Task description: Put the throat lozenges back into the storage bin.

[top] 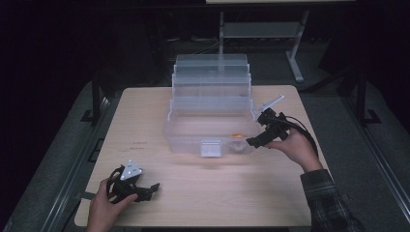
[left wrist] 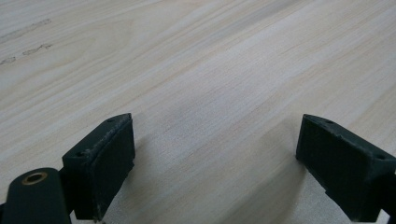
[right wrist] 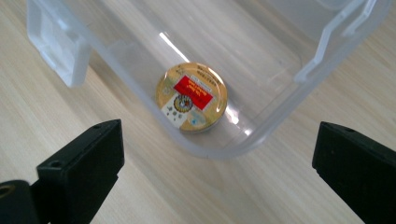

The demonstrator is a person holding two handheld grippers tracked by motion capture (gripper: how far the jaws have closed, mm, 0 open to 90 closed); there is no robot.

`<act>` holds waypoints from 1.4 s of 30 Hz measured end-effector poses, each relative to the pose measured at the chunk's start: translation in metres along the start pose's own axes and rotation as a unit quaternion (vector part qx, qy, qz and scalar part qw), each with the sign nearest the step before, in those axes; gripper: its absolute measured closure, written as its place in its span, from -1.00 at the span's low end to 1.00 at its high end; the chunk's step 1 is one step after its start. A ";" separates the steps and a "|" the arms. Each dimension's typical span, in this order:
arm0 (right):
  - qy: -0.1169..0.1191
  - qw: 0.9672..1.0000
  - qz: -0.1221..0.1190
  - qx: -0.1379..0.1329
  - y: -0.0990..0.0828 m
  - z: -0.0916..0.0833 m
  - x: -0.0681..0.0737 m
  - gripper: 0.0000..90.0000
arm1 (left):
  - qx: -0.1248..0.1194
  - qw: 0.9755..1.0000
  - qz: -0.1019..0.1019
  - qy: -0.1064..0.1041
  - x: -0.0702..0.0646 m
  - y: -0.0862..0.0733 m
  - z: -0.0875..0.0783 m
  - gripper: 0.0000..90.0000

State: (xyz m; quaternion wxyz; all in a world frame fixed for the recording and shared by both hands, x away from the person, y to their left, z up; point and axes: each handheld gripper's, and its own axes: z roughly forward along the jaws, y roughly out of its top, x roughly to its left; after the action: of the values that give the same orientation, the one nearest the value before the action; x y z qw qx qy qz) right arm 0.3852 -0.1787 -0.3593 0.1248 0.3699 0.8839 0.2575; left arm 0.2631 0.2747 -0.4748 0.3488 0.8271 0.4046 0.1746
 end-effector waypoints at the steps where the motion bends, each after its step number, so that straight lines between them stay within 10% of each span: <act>1: -0.001 1.000 0.000 -0.002 -0.003 0.000 0.000 -0.96 | 0.000 1.000 0.000 0.000 0.000 0.000 0.000 -0.76; 42: -0.012 0.997 0.052 -0.047 -0.129 0.011 0.010 -1.00 | -0.001 1.000 0.000 0.000 0.000 0.000 0.000 -0.76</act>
State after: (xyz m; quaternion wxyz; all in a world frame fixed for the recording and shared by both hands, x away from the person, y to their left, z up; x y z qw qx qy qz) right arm 0.3066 -0.2448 -0.4394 0.1393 0.4125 0.8488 0.2999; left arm 0.2631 0.2747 -0.4750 0.3497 0.8268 0.4042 0.1752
